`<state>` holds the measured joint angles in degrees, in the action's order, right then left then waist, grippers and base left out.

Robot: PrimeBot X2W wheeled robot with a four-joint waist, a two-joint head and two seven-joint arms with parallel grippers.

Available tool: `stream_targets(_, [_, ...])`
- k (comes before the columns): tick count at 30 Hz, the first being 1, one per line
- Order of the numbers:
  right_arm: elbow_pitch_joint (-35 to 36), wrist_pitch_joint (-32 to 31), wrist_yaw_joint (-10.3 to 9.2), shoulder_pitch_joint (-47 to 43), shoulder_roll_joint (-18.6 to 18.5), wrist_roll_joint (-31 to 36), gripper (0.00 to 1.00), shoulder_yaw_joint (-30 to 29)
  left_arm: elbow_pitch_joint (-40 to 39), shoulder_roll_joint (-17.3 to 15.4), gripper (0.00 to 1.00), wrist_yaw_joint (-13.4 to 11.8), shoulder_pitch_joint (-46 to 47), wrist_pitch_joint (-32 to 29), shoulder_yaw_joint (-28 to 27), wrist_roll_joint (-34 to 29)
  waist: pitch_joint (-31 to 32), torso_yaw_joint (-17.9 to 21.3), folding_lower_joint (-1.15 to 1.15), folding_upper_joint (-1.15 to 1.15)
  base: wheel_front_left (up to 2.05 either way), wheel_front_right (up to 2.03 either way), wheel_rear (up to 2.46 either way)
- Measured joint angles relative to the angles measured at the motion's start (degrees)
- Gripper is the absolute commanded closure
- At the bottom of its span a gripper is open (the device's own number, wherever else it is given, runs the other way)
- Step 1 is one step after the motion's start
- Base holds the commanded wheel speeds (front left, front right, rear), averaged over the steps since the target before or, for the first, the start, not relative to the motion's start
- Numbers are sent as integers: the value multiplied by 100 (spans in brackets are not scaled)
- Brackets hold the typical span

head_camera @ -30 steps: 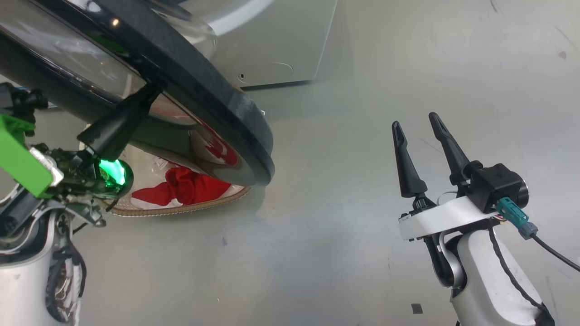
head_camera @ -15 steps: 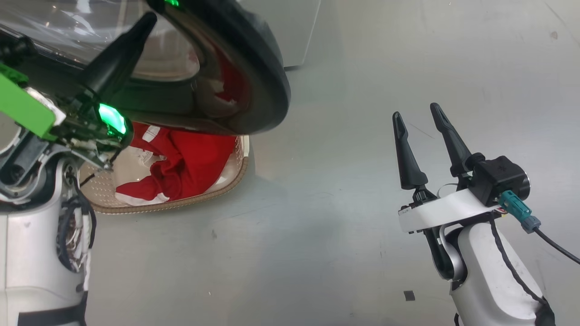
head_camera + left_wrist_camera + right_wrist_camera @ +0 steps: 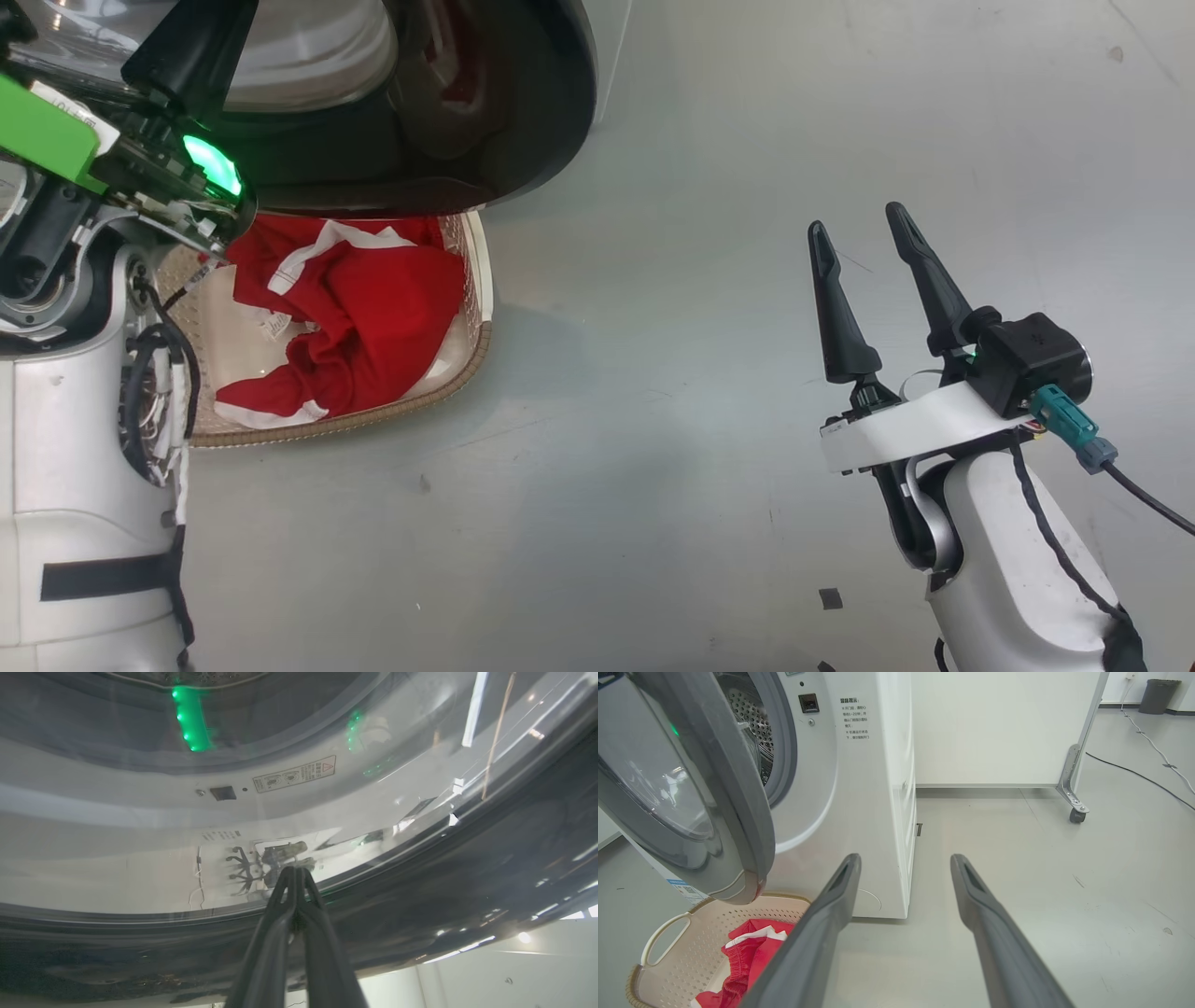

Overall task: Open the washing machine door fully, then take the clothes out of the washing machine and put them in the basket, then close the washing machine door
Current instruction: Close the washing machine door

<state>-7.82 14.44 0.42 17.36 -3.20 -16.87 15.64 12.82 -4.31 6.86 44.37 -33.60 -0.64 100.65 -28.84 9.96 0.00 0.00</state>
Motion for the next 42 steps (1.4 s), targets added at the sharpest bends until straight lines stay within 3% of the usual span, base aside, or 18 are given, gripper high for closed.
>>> stream_targets(18, [-98,0,-9,5,1,-56,0,-85,261,127,100,2,114,98,-182,-149,183,-156,0,0,0,0,0])
stream_targets(37, [-376,0,2,-231,1,31,0,-170,-243,211,100,4,-1871,31,-697,171,814,-653,0,0,0,0,0])
stream_targets(38, [-383,0,1,-257,2,31,0,-176,-274,213,93,4,-1961,31,-700,171,850,-674,0,0,0,0,0])
stream_targets(40, [-411,0,2,-293,1,31,0,-189,-339,238,58,4,-2160,32,-739,172,923,-718,0,0,0,0,0])
stream_targets(41, [-425,0,2,-302,1,31,0,-189,-374,248,8,4,-2271,33,-782,215,960,-737,0,0,0,0,0])
stream_targets(42, [-434,0,7,-316,1,31,0,-188,-417,249,0,4,-2381,32,-814,283,997,-756,0,0,0,0,0])
